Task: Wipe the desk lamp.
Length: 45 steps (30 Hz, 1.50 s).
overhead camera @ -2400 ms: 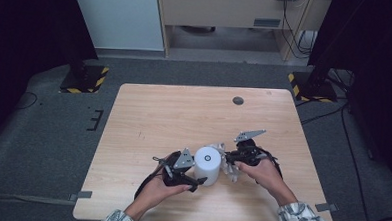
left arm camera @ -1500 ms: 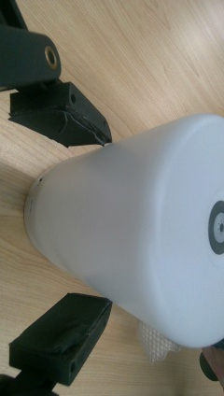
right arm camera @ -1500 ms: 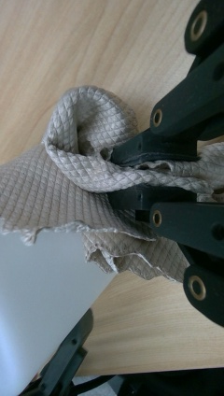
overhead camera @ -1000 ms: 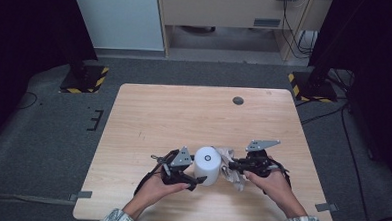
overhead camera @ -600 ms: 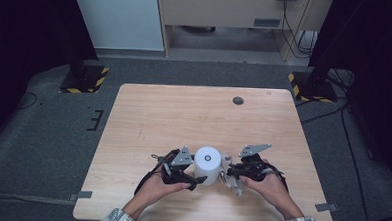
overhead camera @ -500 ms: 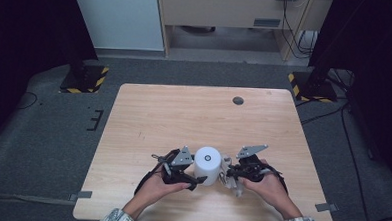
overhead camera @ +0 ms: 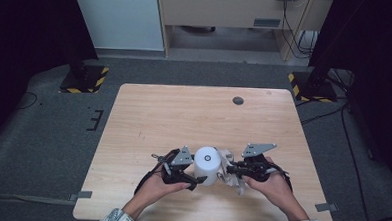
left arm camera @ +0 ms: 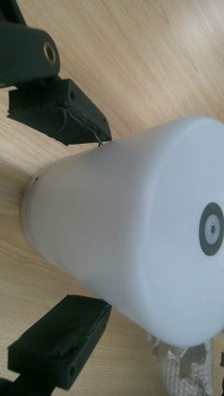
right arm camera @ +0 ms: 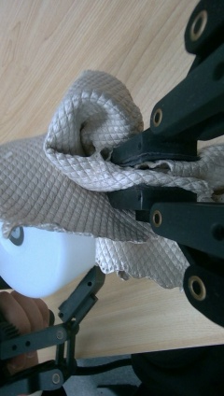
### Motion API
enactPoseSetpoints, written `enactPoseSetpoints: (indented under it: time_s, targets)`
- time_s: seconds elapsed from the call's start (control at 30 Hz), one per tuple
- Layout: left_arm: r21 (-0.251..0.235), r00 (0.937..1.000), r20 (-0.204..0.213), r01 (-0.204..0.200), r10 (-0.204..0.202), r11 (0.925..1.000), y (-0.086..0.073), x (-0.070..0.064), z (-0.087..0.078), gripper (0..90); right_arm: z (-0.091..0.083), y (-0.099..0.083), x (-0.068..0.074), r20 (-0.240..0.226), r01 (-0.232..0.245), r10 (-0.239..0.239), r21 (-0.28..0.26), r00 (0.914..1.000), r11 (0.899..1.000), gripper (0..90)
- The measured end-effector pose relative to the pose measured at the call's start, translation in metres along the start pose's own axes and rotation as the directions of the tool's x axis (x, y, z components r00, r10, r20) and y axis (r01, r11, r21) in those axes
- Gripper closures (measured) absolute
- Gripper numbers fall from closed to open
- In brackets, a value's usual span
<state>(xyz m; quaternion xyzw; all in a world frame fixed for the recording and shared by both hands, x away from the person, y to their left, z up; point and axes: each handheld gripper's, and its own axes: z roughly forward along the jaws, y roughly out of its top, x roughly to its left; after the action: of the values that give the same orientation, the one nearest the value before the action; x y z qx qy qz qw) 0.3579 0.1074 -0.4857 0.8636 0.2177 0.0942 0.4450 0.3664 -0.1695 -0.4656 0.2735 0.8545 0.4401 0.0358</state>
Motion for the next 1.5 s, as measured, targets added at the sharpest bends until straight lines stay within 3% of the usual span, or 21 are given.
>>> enactPoseSetpoints:
  time_s: [0.27,0.4,0.5,0.77,0.9,1.1,1.23,1.37,1.5]
  targets:
    - [-0.001,1.0000,0.002,-0.001,0.001,1.0000,0.000,0.000,0.000,15.7,0.020,-0.013,-0.002,-0.020,-0.007,0.009,0.089,0.9998,0.996,80.2]
    - [-0.001,1.0000,0.001,-0.003,0.003,1.0000,0.000,0.000,0.000,15.5,0.023,-0.017,-0.002,-0.025,-0.008,0.011,0.106,0.9996,0.994,80.2]
    - [0.000,1.0000,0.001,-0.004,0.004,1.0000,0.000,0.000,0.000,15.5,0.019,-0.015,0.000,-0.028,-0.006,0.008,0.090,0.9996,0.996,80.1]
    - [0.000,1.0000,0.001,-0.002,0.002,1.0000,0.000,0.000,0.000,15.3,-0.001,-0.002,0.004,-0.030,-0.008,0.007,-0.031,0.9995,0.999,80.0]
    - [-0.001,1.0000,0.002,-0.002,0.002,1.0000,0.000,0.001,0.000,15.1,0.004,-0.006,0.005,-0.037,0.000,0.000,-0.005,0.9993,1.000,80.0]
    - [0.000,1.0000,0.002,-0.003,0.003,1.0000,0.000,0.001,0.000,15.2,0.020,-0.016,0.004,-0.034,0.004,-0.001,0.080,0.9994,0.997,80.0]
    - [0.001,1.0000,0.000,-0.005,0.005,1.0000,0.000,0.001,0.000,15.2,0.023,-0.019,0.002,-0.035,-0.004,0.008,0.097,0.9994,0.995,80.0]
    - [0.001,1.0000,0.000,-0.006,0.006,1.0000,0.000,0.000,0.000,15.4,0.019,-0.016,0.002,-0.031,-0.004,0.006,0.073,0.9995,0.997,80.0]
    - [0.001,1.0000,0.000,-0.006,0.006,1.0000,0.001,0.000,0.000,15.3,0.006,-0.007,0.002,-0.028,-0.012,0.012,-0.011,0.9995,1.000,79.9]
